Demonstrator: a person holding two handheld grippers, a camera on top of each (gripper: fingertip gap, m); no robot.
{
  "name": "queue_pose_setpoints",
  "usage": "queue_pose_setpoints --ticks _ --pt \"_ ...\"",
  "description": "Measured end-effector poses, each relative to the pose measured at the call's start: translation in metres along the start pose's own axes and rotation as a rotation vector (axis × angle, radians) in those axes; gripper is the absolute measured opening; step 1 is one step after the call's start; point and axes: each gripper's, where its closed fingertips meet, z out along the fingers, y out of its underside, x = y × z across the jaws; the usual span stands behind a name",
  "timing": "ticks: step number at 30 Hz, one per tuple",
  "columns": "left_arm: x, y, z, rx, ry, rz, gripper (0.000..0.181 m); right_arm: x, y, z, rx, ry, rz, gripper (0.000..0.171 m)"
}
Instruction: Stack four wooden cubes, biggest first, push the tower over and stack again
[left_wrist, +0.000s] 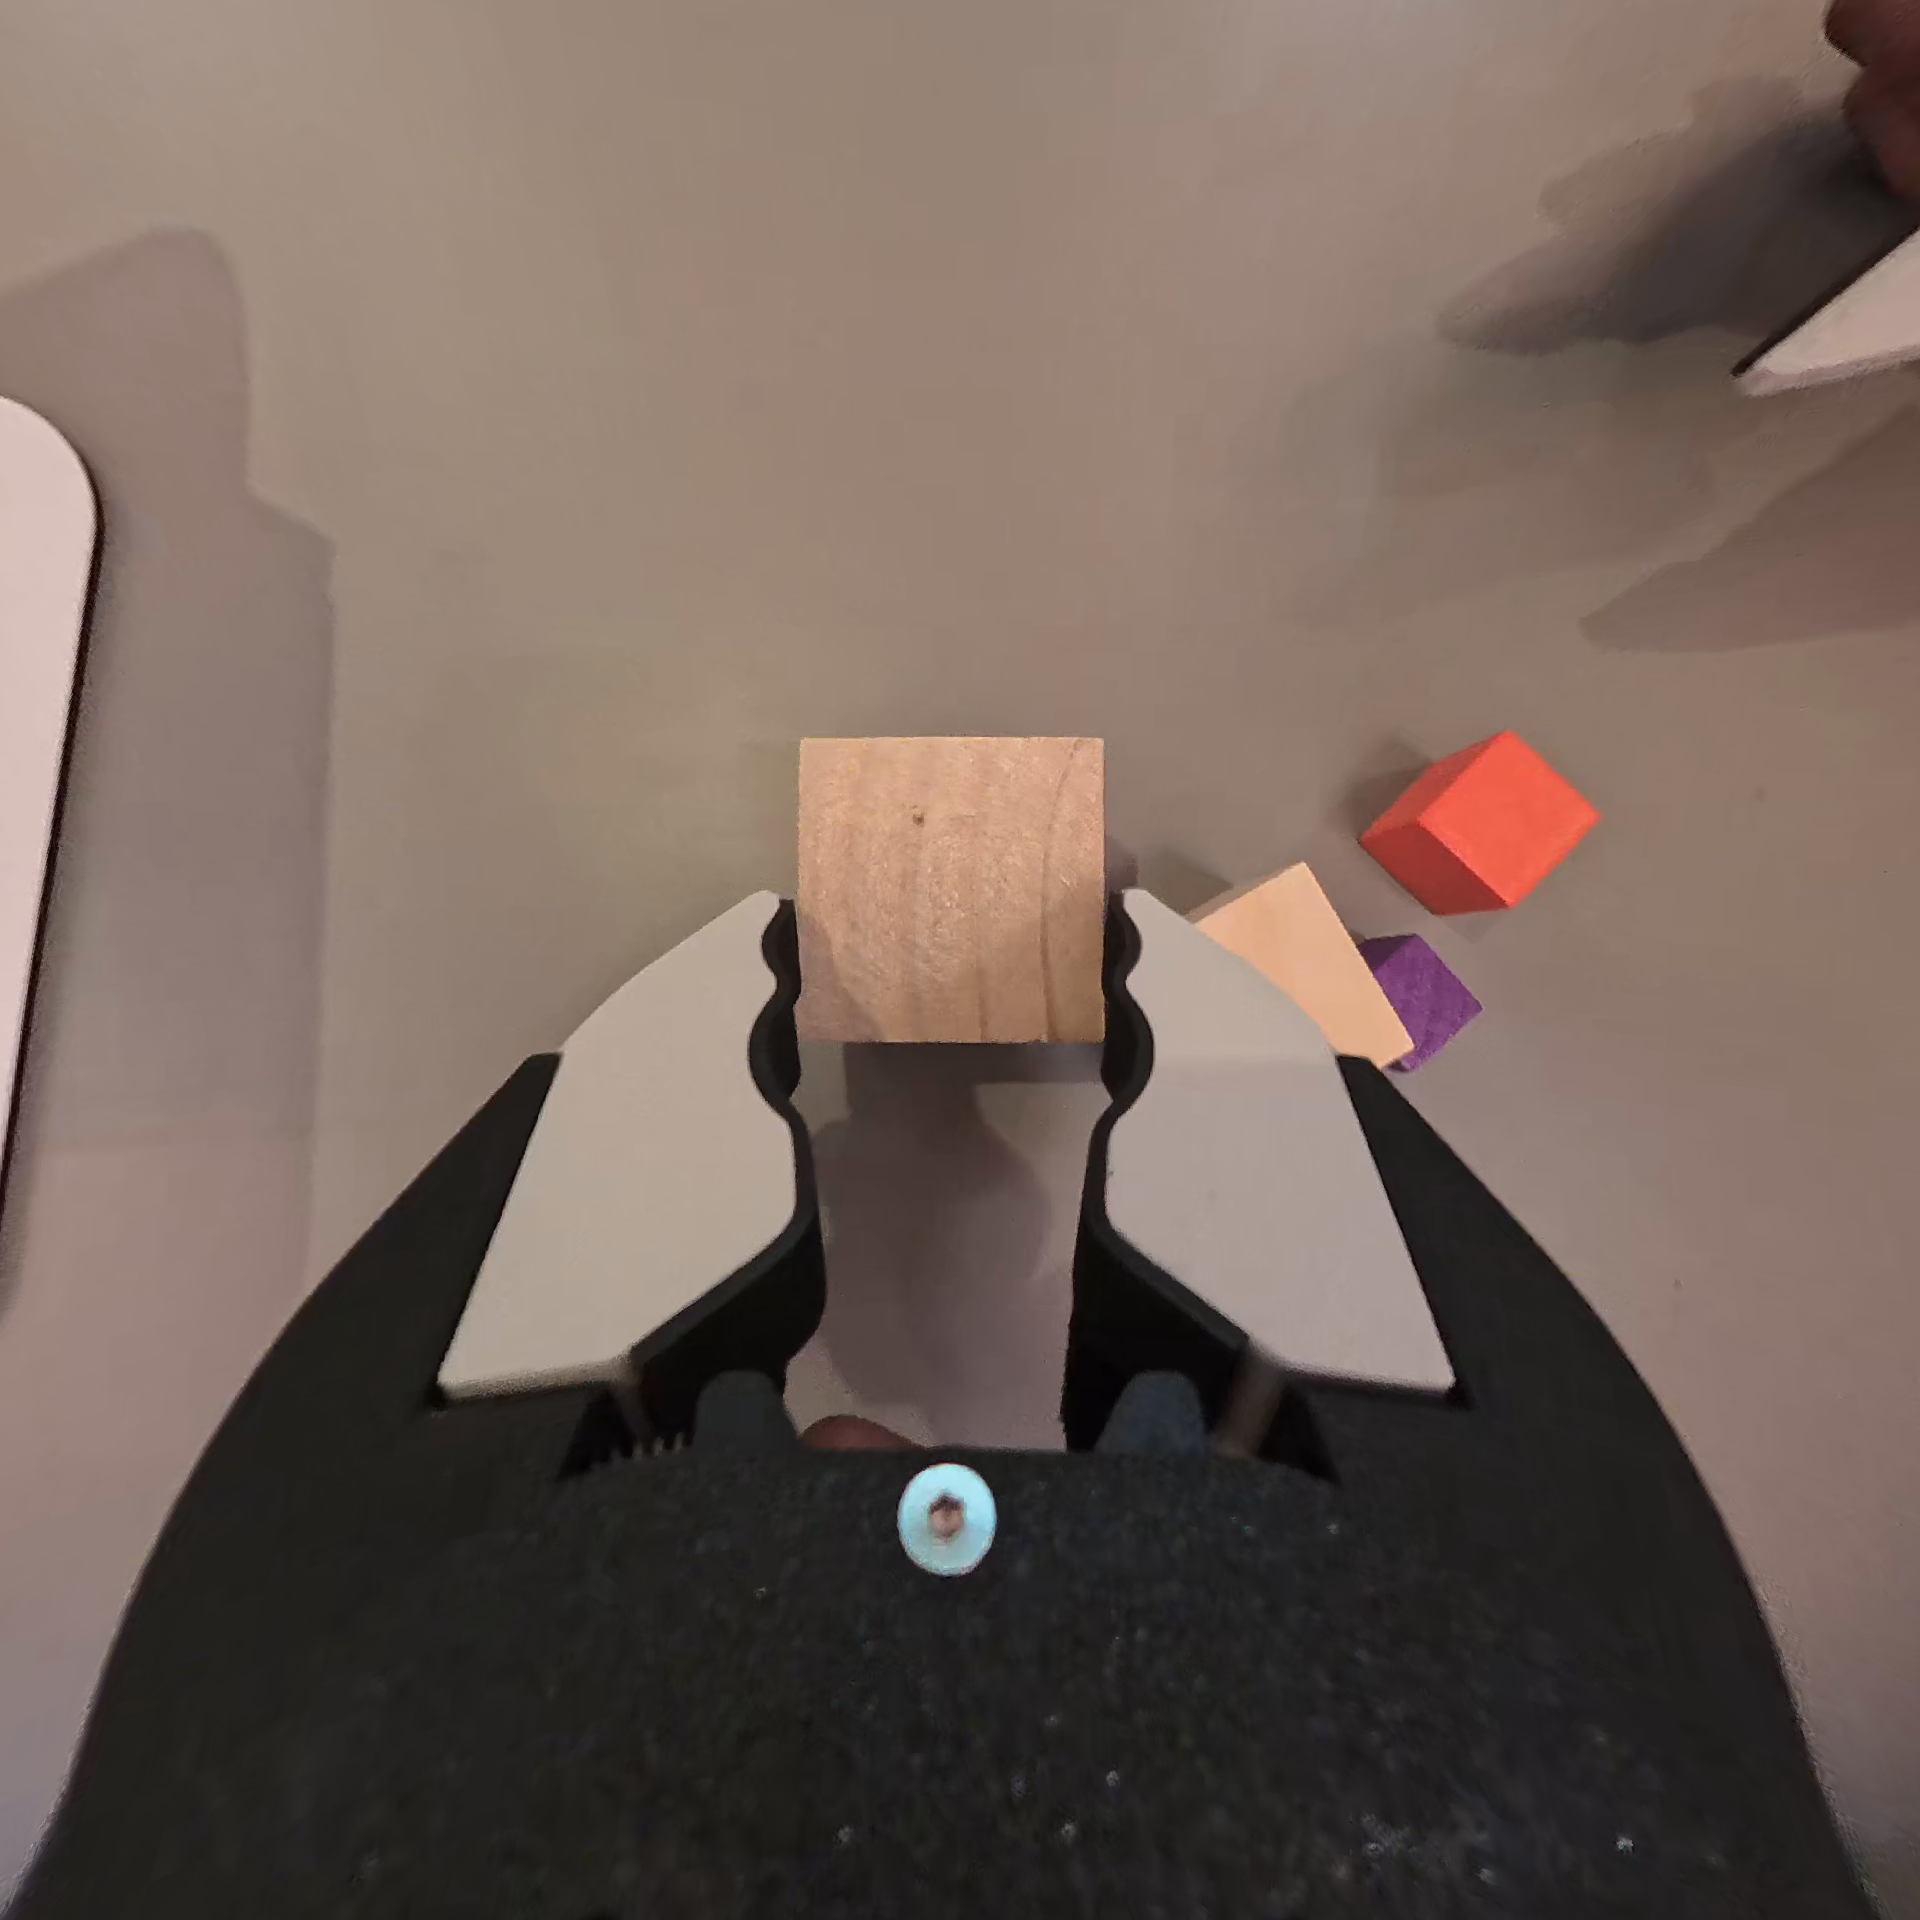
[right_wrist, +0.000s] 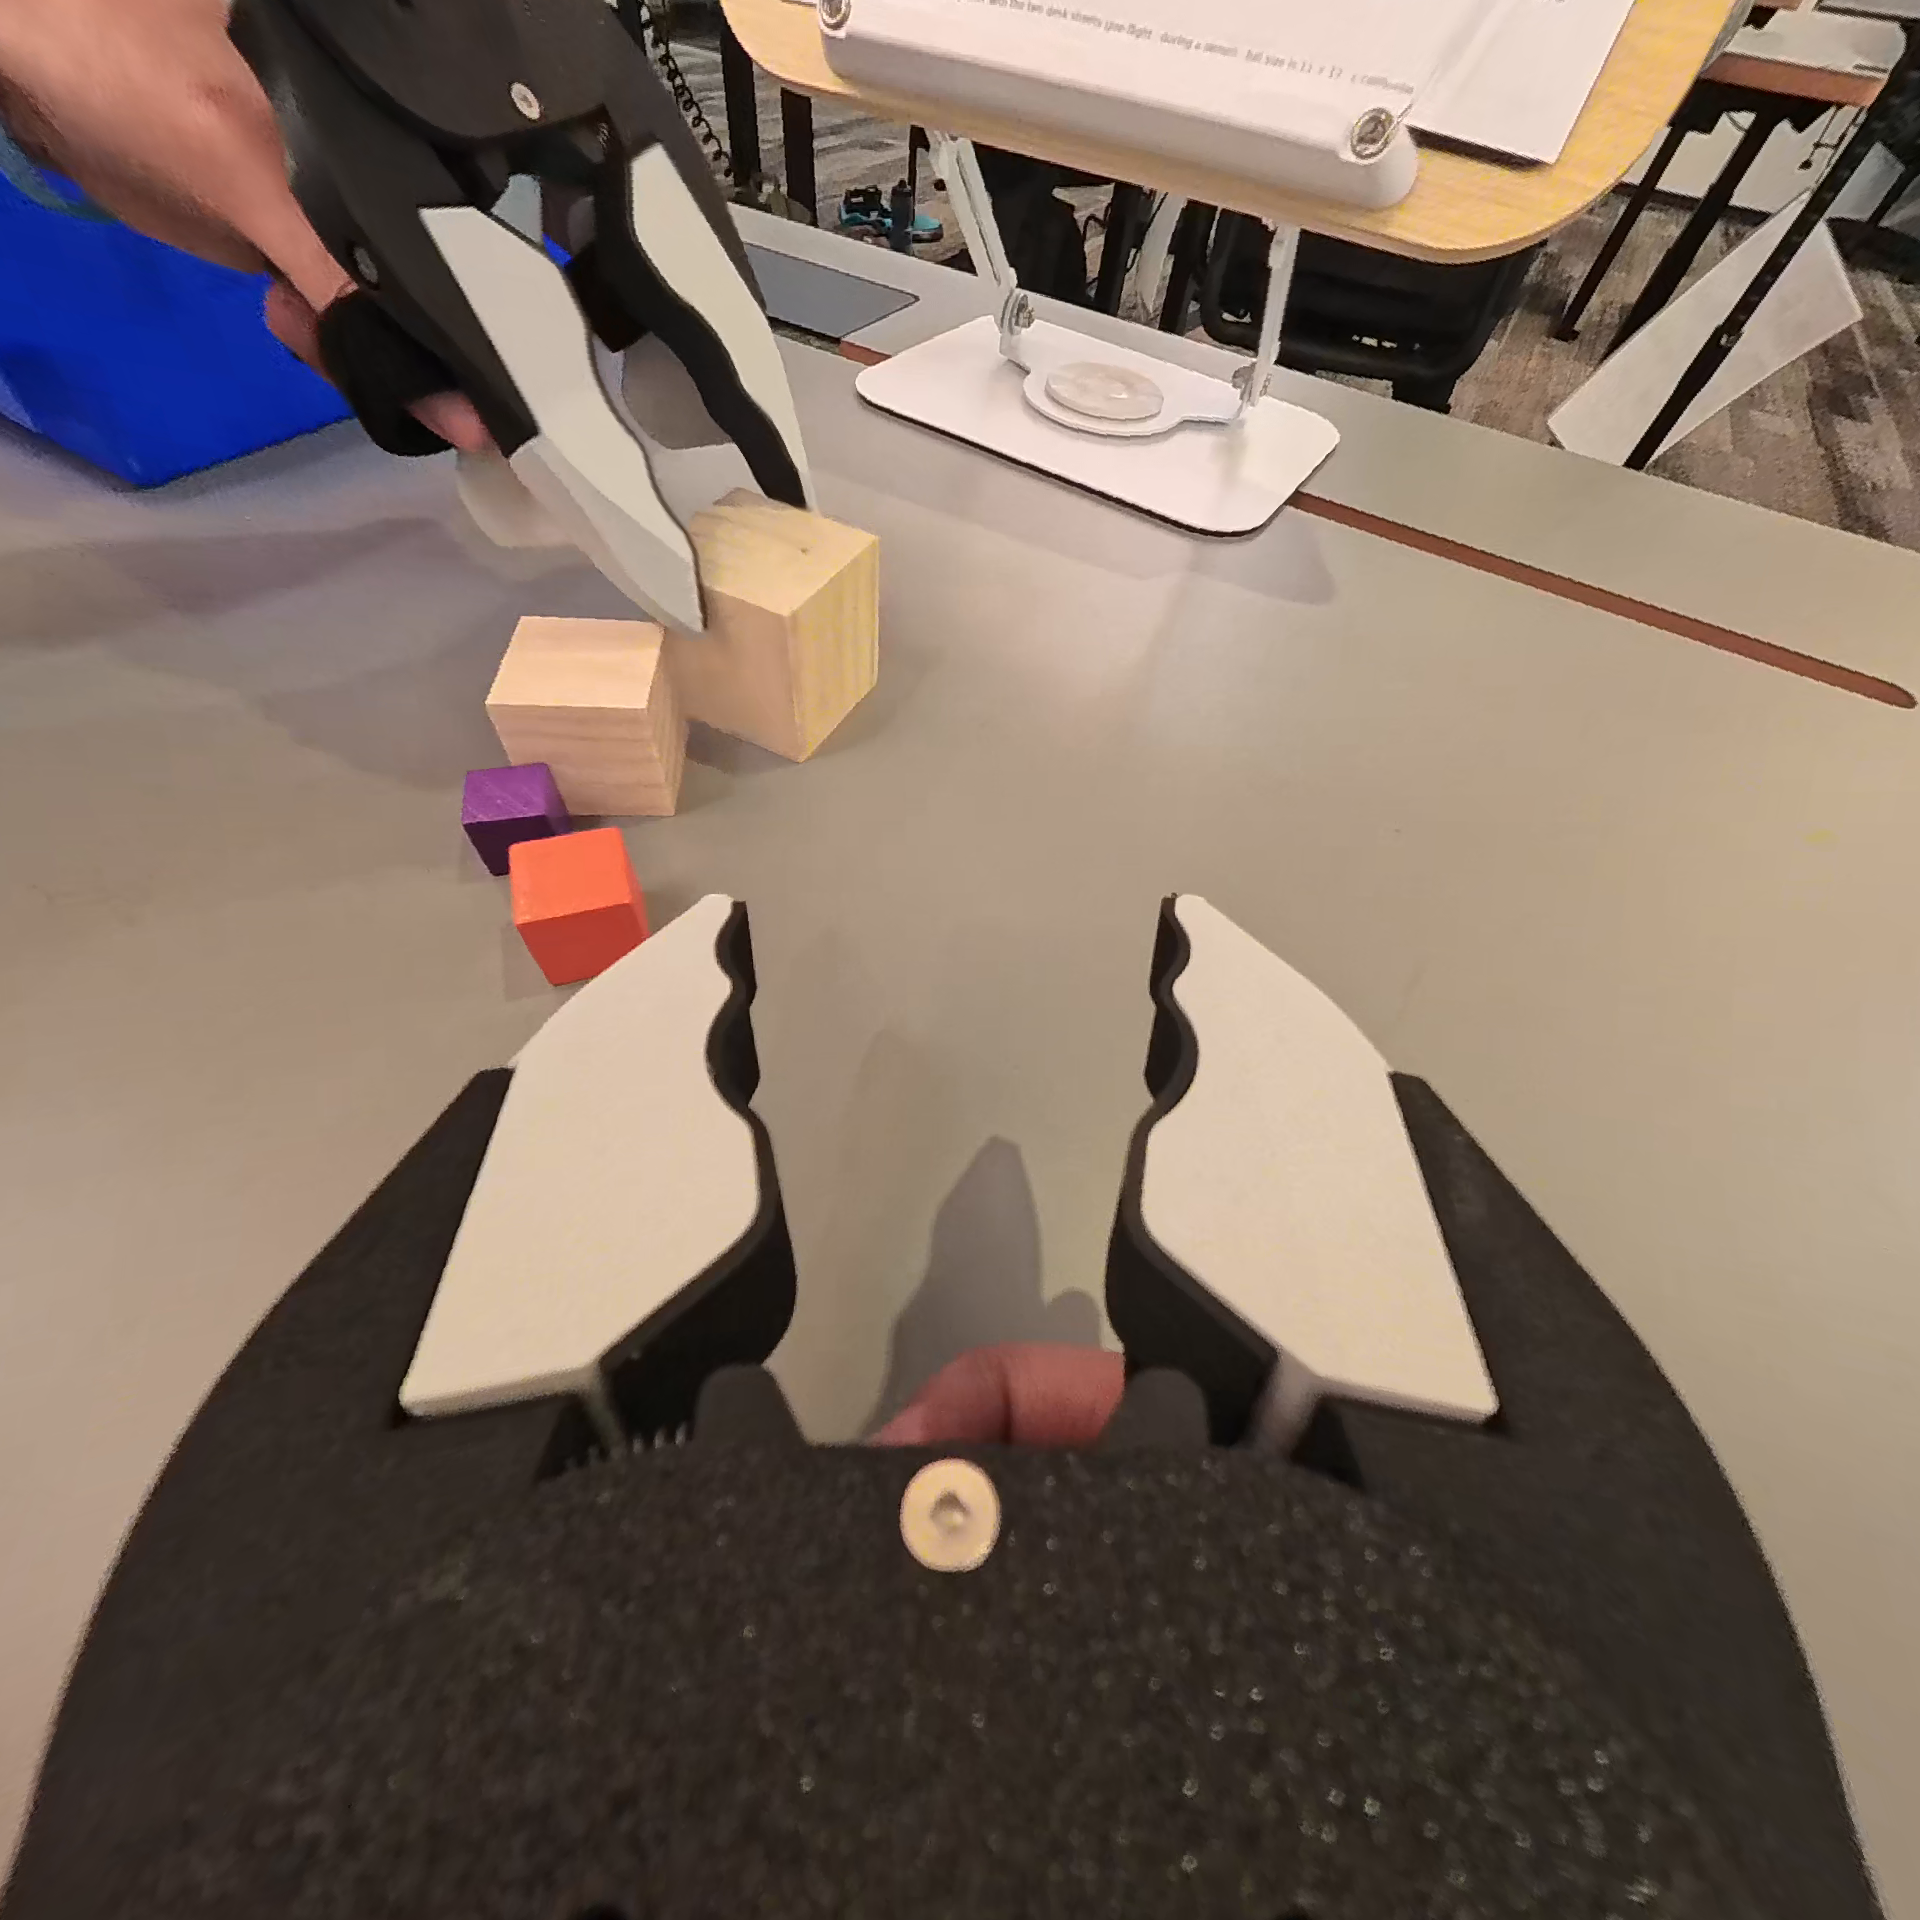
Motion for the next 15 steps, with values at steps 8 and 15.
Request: queue_pose_setpoints --ticks 8,15 --pt "0.022 -0.024 -0.053 0.278 -0.143 -0.079 0.067 -0.007 0.002 0.002 -0.02 -0.006 -0.009 0.074" --pt "0.067 0.041 -0.083 0.578 -0.575 -0.565 0.077 -0.017 0.003 0.009 -0.071 -0.04 0.011 0.07"
